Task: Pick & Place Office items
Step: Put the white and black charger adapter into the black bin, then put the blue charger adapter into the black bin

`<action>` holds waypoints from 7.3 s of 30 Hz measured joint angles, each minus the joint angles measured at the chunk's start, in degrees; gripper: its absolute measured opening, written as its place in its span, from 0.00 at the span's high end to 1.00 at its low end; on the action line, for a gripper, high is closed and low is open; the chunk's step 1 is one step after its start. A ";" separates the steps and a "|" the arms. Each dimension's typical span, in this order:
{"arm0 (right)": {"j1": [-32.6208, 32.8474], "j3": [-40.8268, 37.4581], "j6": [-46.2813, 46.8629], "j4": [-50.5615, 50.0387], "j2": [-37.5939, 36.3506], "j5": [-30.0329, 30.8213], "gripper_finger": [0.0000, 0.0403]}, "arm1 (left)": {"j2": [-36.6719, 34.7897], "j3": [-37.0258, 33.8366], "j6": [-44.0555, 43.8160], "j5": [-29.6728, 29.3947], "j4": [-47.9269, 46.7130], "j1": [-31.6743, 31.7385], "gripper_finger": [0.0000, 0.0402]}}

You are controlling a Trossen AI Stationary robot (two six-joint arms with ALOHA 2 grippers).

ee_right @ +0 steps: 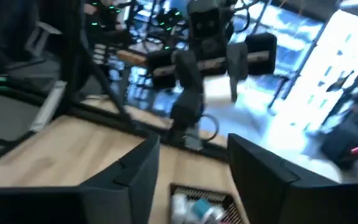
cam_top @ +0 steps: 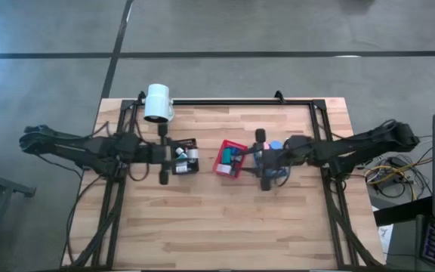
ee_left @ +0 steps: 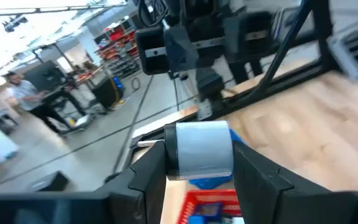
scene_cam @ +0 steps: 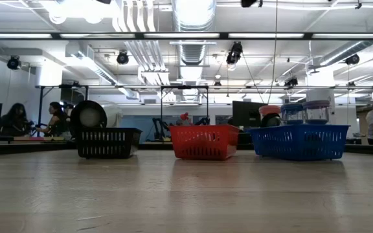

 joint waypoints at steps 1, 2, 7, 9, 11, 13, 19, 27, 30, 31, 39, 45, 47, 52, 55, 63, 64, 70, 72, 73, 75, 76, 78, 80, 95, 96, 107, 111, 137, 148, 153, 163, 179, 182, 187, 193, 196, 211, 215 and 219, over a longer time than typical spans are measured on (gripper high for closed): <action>-0.08 -0.60 1.25 -2.00 -1.87 -1.26 0.57 | -1.63 -0.49 -1.18 0.71 -0.88 0.00 0.62; -0.07 -1.22 2.36 -3.70 -3.61 -1.71 0.60 | -3.33 -1.02 -2.28 1.11 -1.89 0.00 0.62; 0.03 -5.91 7.70 -7.81 -12.34 -6.18 0.79 | -12.25 -6.81 -7.35 1.79 -2.93 0.00 0.62; -0.02 -9.28 8.37 -7.19 -15.96 -8.89 0.85 | -15.92 -10.25 -9.22 1.91 -1.03 0.00 0.62; 0.06 -12.71 8.86 -4.27 -19.38 -10.03 0.90 | -19.76 -14.43 -10.45 1.90 1.63 0.00 0.62; 0.06 -16.80 9.69 -1.11 -22.86 -10.23 0.94 | -23.07 -18.84 -11.50 1.83 5.89 0.00 0.62; 0.06 -29.53 9.03 9.40 -28.74 -8.11 0.98 | -31.10 -30.85 -13.05 -0.76 15.34 0.10 0.62; -0.15 -42.96 10.43 25.74 -29.32 -5.14 0.98 | -37.07 -37.88 -12.89 -2.43 18.16 0.29 0.62; -1.04 -45.05 11.52 29.04 -30.35 -4.21 0.98 | -38.43 -37.90 -11.64 -2.56 17.13 0.36 0.62; -1.46 -45.31 12.16 29.06 -30.96 -4.37 0.98 | -38.70 -37.94 -11.37 -2.87 16.21 0.45 0.62; -2.92 -45.74 13.46 25.17 -32.94 -4.45 0.98 | -38.19 -36.86 -15.18 -6.78 14.16 2.72 0.62; -3.02 -45.13 13.06 25.43 -32.87 -4.41 0.98 | -27.62 -22.47 -23.71 -7.74 -5.73 5.63 0.62; -3.02 -45.11 12.72 25.42 -32.82 -4.33 0.98 | -21.08 -16.88 -27.86 -8.11 -14.45 7.01 0.62; -3.02 -45.09 12.63 25.49 -32.81 -4.33 0.98 | -2.79 -6.90 -30.92 -7.54 -30.79 9.77 0.62; -3.02 -45.06 13.41 25.40 -32.80 -4.33 0.98 | 6.18 -2.92 -29.01 -4.95 -33.77 11.01 0.62; -2.97 -45.06 13.74 23.55 -32.75 -4.40 0.98 | 20.73 5.99 -24.26 -1.70 -44.83 15.64 0.62; -2.97 -45.06 13.73 23.17 -32.69 -4.39 0.98 | 21.78 6.69 -23.50 -0.90 -45.23 16.48 0.62; -2.97 -45.06 13.70 22.60 -32.68 -4.39 0.98 | 25.85 9.44 -21.06 2.51 -47.76 21.82 0.62; -2.97 -45.06 13.70 22.56 -32.69 -4.39 0.98 | 26.63 9.68 -20.51 3.06 -47.88 22.98 0.60; -2.97 -45.06 13.70 22.44 -32.69 -4.40 0.98 | 27.03 9.73 -20.23 3.06 -47.88 23.44 0.57; -2.97 -45.06 13.70 22.35 -32.70 -4.39 0.98 | 27.78 9.73 -19.65 3.23 -47.90 23.95 0.50; -2.97 -45.06 13.70 22.25 -32.72 -4.39 0.98 | 28.01 9.73 -19.39 3.21 -47.90 24.00 0.46; -2.97 -45.06 13.70 22.23 -32.74 -4.39 0.98 | 28.11 9.73 -18.78 3.23 -47.88 24.00 0.40; -2.97 -45.06 13.70 22.23 -32.74 -4.39 0.98 | 27.92 9.68 -18.38 3.23 -47.88 24.00 0.36; -3.00 -45.06 13.46 22.23 -32.74 -4.37 0.98 | -5.51 -4.45 -22.50 27.18 -14.49 23.89 0.60; -3.00 -45.06 13.90 22.23 -32.74 -4.37 0.98 | -8.09 -6.53 -23.43 27.19 -12.47 23.89 0.66; -3.04 -30.76 20.40 0.13 -32.73 7.57 0.98 | -23.11 -26.18 -26.20 26.74 6.54 23.85 0.96; -2.98 -15.96 22.25 -25.99 -31.65 12.83 0.98 | -24.94 -31.39 -25.30 26.75 13.10 23.89 0.98; -31.80 8.82 17.73 -93.17 -9.43 8.71 0.38 | -27.54 -31.10 -21.67 29.74 12.76 23.96 0.97; -44.63 1.20 5.62 -80.86 0.98 2.67 0.38 | -27.52 -31.14 -14.71 29.68 8.77 23.98 0.97; -44.98 1.02 -1.33 -79.64 6.99 -1.39 0.37 | -27.48 -31.14 -13.87 29.57 7.62 23.98 0.97; -47.14 0.90 -4.59 -75.66 15.11 -0.04 0.37 | -27.48 -31.19 -13.96 29.58 5.84 23.98 0.97; -47.37 0.92 -7.61 -72.40 21.11 -0.21 0.51 | -27.48 -31.19 -14.58 29.74 4.86 23.98 0.97; -47.37 0.96 -7.95 -72.41 21.12 -0.24 0.55 | -27.48 -31.19 -14.58 29.74 4.86 23.98 0.97; -47.37 0.90 -7.14 -72.09 18.92 -0.65 0.57 | -27.48 -31.19 -14.76 29.74 4.86 23.98 0.97; -47.37 0.94 -5.53 -72.15 13.11 -1.09 0.57 | -27.48 -31.19 -14.81 29.72 4.87 23.97 0.97; -47.37 1.22 -4.14 -72.31 8.18 -1.21 0.57 | -27.48 -31.19 -15.00 29.72 4.88 23.98 0.97; -45.49 -9.65 15.73 -34.38 -31.08 -27.25 0.57 | -27.48 -31.19 -15.90 29.66 4.98 23.96 0.97; -42.07 -16.84 22.52 -21.59 -39.59 -25.64 0.57 | -27.48 -31.19 -16.31 29.57 4.97 23.96 0.97; -35.94 -21.43 24.16 -19.20 -44.96 -15.87 0.57 | -27.48 -31.19 -16.31 29.57 4.99 23.96 0.97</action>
